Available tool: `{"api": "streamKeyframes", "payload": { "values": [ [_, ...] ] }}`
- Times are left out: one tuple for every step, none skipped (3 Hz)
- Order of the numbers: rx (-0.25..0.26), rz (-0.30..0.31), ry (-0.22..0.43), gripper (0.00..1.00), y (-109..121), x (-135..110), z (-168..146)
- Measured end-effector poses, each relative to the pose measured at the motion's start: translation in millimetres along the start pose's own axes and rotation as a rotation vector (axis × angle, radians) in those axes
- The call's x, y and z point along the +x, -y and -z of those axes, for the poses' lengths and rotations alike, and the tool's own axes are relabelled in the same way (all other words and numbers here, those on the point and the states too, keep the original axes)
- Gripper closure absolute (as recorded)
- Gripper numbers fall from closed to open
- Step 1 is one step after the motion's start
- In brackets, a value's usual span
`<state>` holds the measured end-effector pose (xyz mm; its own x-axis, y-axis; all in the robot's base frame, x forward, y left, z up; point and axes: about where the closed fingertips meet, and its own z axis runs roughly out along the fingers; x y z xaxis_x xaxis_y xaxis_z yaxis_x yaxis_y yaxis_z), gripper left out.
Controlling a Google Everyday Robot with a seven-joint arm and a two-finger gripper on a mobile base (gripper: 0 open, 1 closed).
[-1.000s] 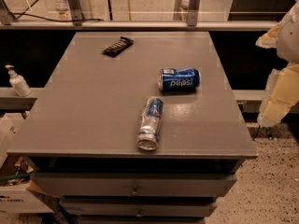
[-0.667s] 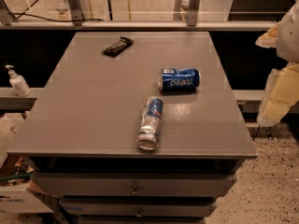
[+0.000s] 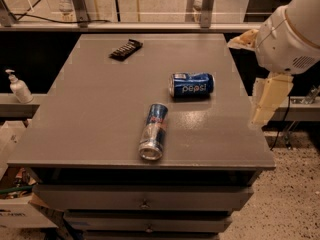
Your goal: Pick redbull can
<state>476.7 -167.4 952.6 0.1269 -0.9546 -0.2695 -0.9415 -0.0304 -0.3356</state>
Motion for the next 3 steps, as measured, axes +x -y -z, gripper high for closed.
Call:
{"api": "streamKeyframes", "payload": {
  "values": [
    [-0.025,0.184,0.083,0.0,12.9,-19.6,-24.2],
    [-0.059,0.357,0.14,0.0,11.3,-38.2,-41.4],
    [-0.085,0.489,0.183,0.0,-5.0,-54.7,-54.7]
  ]
}}
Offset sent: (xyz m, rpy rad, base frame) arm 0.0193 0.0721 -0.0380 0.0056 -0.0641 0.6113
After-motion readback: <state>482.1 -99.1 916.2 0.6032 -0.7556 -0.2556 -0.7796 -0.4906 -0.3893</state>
